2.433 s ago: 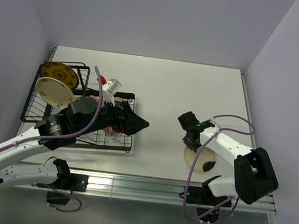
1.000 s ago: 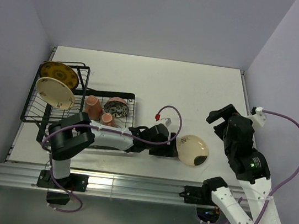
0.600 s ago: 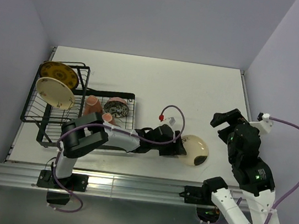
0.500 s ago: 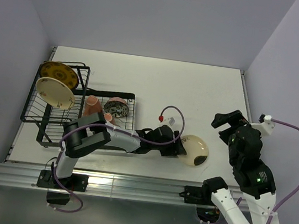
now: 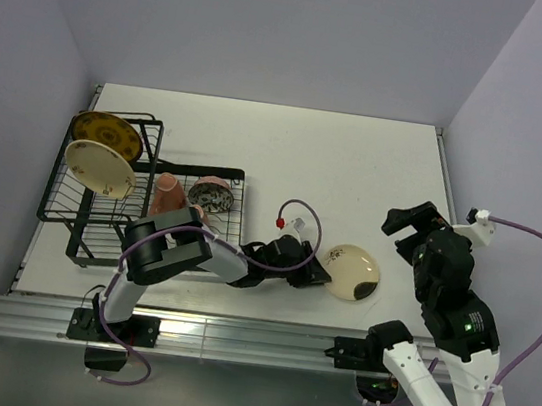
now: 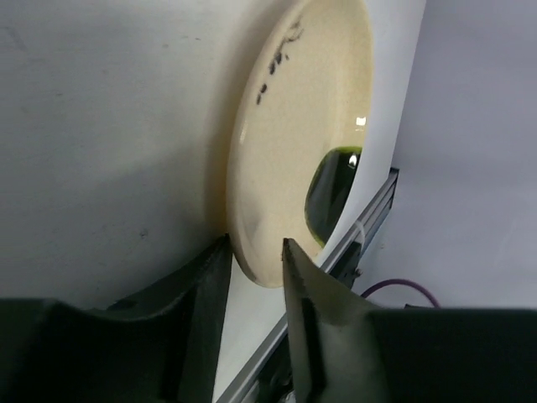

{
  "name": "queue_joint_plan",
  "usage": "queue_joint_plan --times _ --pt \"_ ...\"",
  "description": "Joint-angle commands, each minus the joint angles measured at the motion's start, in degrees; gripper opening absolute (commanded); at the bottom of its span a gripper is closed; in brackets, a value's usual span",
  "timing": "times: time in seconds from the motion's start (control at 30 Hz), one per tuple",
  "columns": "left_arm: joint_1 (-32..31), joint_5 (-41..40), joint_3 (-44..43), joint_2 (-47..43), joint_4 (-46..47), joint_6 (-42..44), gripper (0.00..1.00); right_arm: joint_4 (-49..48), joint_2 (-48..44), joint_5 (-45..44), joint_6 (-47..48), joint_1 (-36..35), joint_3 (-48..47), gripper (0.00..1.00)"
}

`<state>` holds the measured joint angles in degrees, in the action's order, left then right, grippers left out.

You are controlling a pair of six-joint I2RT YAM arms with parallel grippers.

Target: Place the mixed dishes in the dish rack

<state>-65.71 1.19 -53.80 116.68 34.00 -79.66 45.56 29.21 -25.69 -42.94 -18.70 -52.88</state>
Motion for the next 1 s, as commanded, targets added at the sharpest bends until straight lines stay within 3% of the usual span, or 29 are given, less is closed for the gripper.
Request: queue_joint_plan --times 0.0,0.07,0.17,0.37,0.6,0.97 --pt "0.2 -3.6 2.6 2.9 -1.7 -1.2 0.34 0.4 -0.6 -0.8 0.7 0.4 -0.1 0.94" --pt "0.4 -3.5 1.9 3.4 -3.0 -0.8 0.13 0.4 -0.5 -0.4 0.8 0.4 0.1 0.94" --pt "0.5 -3.8 0.4 3.7 -4.7 0.5 0.00 0.6 0.6 0.5 1.3 0.4 0.1 0.94" --pt "0.5 -7.9 0.1 -1.9 -12.2 5.8 0.00 0.1 2.5 5.6 5.2 0.4 0.1 0.94" --pt "0.6 -17.5 2.8 -20.7 -23.7 16.8 0.00 -0.1 1.8 11.8 12.1 0.4 -0.9 0.94" --pt "0.6 -24.3 1.9 -49.0 -40.2 32.1 0.00 -6.6 0.9 38.2 22.7 0.4 4.3 0.84"
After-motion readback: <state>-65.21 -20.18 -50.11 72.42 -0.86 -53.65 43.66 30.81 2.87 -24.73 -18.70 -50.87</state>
